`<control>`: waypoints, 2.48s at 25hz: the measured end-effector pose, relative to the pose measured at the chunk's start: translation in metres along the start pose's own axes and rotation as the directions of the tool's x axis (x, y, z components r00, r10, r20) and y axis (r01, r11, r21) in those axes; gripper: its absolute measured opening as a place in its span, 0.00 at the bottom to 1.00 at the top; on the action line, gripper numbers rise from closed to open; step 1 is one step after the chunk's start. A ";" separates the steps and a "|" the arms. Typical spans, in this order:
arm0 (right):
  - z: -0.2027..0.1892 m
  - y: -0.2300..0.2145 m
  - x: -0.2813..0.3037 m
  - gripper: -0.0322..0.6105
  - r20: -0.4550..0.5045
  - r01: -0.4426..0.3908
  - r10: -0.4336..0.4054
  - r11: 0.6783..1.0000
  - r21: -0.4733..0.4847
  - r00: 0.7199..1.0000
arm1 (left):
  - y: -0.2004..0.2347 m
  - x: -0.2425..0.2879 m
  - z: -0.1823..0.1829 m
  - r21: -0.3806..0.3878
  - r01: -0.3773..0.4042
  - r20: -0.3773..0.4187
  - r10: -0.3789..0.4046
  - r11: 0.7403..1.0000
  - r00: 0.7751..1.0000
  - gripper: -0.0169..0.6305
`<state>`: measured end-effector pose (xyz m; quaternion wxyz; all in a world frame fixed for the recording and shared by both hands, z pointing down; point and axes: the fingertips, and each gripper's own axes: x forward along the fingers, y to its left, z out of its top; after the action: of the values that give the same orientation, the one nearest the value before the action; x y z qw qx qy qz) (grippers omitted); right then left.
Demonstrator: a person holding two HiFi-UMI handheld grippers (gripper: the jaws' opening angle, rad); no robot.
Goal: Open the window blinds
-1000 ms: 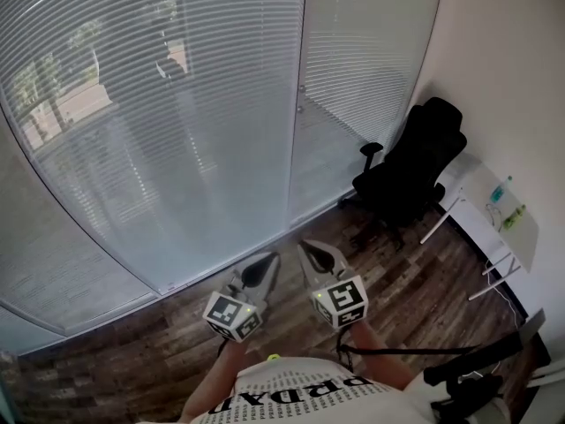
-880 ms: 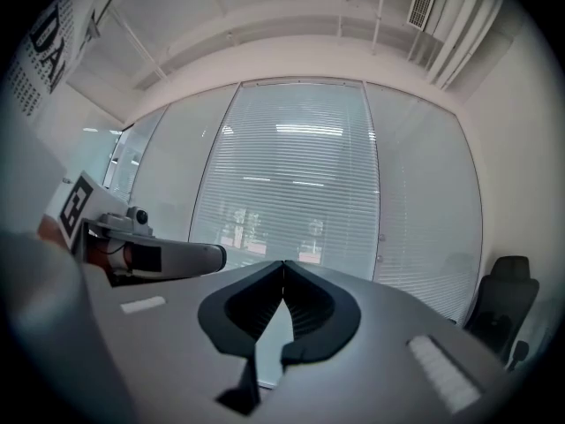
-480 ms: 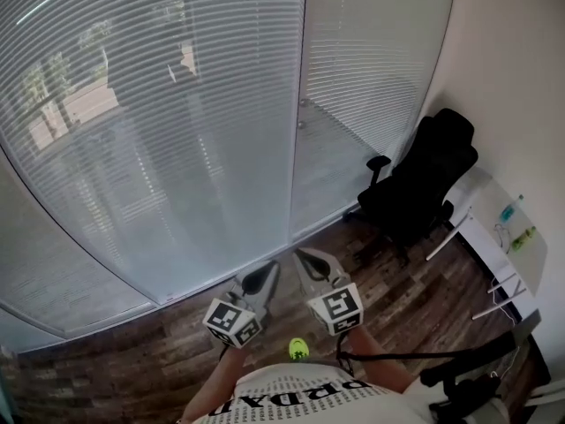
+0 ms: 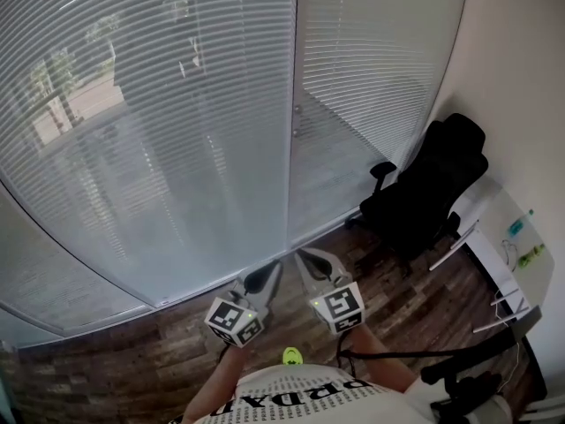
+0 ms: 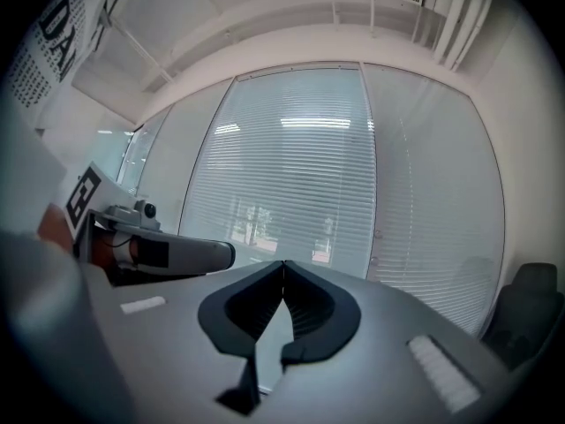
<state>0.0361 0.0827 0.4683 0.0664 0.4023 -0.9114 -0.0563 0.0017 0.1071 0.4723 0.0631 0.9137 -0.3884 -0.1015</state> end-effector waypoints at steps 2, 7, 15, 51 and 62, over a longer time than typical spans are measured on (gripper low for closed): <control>-0.004 -0.012 0.008 0.06 -0.002 -0.002 0.002 1.000 0.002 1.000 | 0.008 0.010 -0.001 0.001 -0.011 0.000 0.011 1.000 1.000 0.02; -0.010 -0.032 0.025 0.06 -0.003 -0.012 0.012 1.000 0.004 1.000 | 0.026 0.031 -0.002 0.003 -0.031 0.006 0.031 1.000 1.000 0.02; -0.013 -0.041 0.052 0.06 -0.018 -0.037 0.037 0.999 0.011 0.999 | 0.051 0.049 0.000 0.004 -0.036 0.006 0.036 0.999 0.999 0.02; 0.000 -0.178 0.252 0.06 -0.022 0.025 -0.024 0.998 0.058 0.999 | 0.237 0.203 0.031 -0.065 0.049 0.006 -0.049 0.997 0.999 0.02; -0.011 -0.248 0.278 0.07 -0.019 -0.021 0.022 0.999 0.039 1.000 | 0.256 0.273 0.022 -0.028 -0.009 0.003 0.009 1.000 1.000 0.02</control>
<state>0.0324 -0.2904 0.4613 0.0683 0.3941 -0.9159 -0.0339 0.0036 -0.2678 0.4631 0.0757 0.9108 -0.3910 -0.1083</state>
